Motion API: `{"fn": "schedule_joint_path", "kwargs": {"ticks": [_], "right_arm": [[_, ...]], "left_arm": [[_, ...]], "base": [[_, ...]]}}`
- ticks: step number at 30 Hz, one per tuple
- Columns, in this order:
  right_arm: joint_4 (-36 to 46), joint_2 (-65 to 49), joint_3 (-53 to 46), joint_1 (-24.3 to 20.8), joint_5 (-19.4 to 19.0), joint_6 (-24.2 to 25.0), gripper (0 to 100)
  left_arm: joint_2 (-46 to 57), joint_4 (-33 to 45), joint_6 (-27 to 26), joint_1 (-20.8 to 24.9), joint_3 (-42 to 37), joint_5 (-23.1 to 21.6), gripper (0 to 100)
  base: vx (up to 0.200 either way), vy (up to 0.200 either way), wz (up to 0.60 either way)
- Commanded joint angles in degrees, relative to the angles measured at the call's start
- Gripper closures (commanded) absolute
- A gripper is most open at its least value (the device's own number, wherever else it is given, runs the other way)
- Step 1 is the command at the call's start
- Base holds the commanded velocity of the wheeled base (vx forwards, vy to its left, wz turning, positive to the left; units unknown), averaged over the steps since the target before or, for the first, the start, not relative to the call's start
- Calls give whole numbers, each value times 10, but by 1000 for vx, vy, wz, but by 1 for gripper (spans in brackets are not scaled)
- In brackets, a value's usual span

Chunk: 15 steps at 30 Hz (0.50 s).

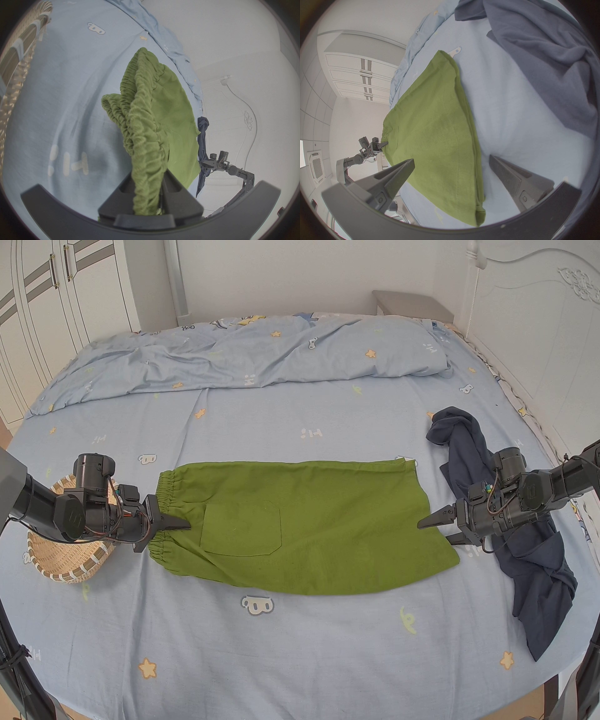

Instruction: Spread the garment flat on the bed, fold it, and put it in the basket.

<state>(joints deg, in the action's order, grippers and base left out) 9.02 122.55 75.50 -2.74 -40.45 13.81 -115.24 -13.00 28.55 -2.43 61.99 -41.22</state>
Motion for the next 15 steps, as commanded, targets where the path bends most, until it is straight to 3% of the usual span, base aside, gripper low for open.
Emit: {"fn": "schedule_joint_path", "kwargs": {"ticks": [1,2,6,10,11,15], "right_arm": [[14,22,12,-4,-9,6,0],[14,22,12,-4,-9,6,0],[71,23,47,2,-79,8,0],[96,43,70,8,-96,7,0],[101,47,75,11,-96,6,100],[110,52,84,22,-98,5,100]], "left_arm": [[2,-1,5,0,0,-11,100],[2,-1,5,0,0,-11,100],[2,-1,7,-3,1,-16,100],[2,0,7,-4,1,-16,100],[1,0,7,-4,1,-16,100],[0,0,7,-4,1,-16,100]], "base": [[0,0,0],[0,0,0],[0,0,0],[0,0,0],[0,0,0],[0,0,0]]}}
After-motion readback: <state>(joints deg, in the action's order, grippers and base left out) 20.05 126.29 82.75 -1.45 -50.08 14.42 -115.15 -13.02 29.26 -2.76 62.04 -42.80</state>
